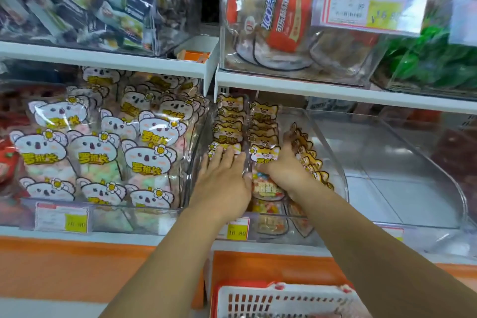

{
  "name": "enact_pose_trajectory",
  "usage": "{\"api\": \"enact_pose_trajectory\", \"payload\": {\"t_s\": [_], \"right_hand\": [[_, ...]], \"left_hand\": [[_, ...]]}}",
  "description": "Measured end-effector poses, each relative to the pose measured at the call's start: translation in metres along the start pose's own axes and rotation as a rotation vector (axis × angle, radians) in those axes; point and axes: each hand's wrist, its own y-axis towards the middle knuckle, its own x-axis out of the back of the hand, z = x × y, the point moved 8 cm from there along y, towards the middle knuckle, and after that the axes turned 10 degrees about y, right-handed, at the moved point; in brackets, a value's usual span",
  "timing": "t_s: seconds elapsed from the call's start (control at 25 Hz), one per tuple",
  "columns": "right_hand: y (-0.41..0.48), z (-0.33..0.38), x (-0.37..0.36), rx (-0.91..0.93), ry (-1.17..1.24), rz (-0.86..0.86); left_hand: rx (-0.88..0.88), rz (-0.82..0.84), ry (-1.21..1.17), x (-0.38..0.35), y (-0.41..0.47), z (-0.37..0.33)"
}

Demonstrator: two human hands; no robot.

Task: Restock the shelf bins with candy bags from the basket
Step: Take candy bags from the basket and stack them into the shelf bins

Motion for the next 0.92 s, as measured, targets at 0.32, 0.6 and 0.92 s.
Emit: {"api": "enact_pose_trajectory", "payload": {"t_s": [0.32,0.6,0.92], "right_hand": [[-0.008,0.023,0.008,0.237,-0.246,-0.098],[-0.057,0.049,0.033,0.285,-0.149,-0.011],[-0.182,-0.005,0.093,0.231,0.393,-0.008]], "left_hand": [[-0.025,-0.128,-0.087,0.012,-0.007,0.000],[-0.075,-0.295,-0.193,0.033,-0.035,-0.008],[-0.273,-0.366,-0.255,0.012,-0.127,-0.076]]}}
